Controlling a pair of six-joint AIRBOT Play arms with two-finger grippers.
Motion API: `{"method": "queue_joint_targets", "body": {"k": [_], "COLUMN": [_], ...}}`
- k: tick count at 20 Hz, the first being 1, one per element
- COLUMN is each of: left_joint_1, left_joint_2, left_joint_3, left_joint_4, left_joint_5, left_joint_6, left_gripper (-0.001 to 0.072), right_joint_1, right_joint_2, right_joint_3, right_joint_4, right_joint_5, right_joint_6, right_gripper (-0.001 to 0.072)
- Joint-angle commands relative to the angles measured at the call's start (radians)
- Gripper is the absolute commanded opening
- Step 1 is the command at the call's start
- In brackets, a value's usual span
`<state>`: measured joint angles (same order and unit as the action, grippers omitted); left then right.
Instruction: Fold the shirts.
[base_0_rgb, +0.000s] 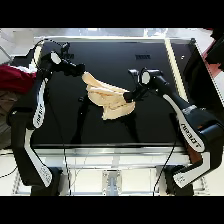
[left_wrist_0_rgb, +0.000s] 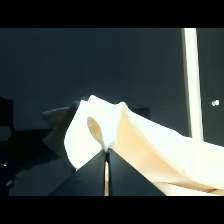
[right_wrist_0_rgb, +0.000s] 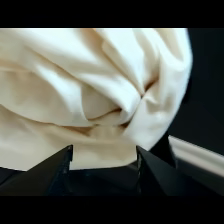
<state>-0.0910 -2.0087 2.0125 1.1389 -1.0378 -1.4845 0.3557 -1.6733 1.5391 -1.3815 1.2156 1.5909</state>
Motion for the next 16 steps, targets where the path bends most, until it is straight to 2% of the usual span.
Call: {"method": "queue_joint_targets", "body": {"k": [1,3,5,6,11,12,14,16], "left_joint_1": [-0.001,-0.001,-0.001,-0.001,-0.001,-0.001,-0.001,0.006], "left_joint_2": [0.003,0.003,0.003,0.003,0.003,0.003,0.005,0.03], "left_joint_3": [0.001,0.001,0.001,0.001,0.001,0.001,0.001,0.002], "left_joint_4": [0.0,-0.005,-0.013,-0.014,-0.014,-0.014,-0.014,-0.014], "left_joint_5": [-0.004,-0.008,-0.021,-0.026,-0.025,-0.025,-0.025,-0.024], "left_joint_6": [0.0,0.0,0.0,0.0,0.002,0.005,0.008,0.008], "left_gripper": [0.0009,0.0009,0.001,0.0009,0.001,0.001,0.0009,0.0009], "right_joint_1": [-0.001,-0.001,0.0,0.0,0.0,0.0,0.0,-0.001], "right_joint_2": [0.07,0.067,0.048,0.032,-0.068,-0.082,-0.094,-0.077], "right_joint_3": [0.022,0.009,-0.045,-0.068,-0.088,-0.088,-0.088,-0.077], "right_joint_4": [-0.099,-0.114,-0.104,-0.088,0.019,0.033,0.039,-0.014], "right_joint_5": [0.008,0.029,-0.03,-0.058,-0.171,-0.181,-0.16,-0.073], "right_joint_6": [0.023,0.032,0.058,0.078,0.096,0.096,0.095,0.074], "right_gripper": [0.0448,0.0465,0.0476,0.0536,0.0532,0.0472,0.0031,0.0018]}}
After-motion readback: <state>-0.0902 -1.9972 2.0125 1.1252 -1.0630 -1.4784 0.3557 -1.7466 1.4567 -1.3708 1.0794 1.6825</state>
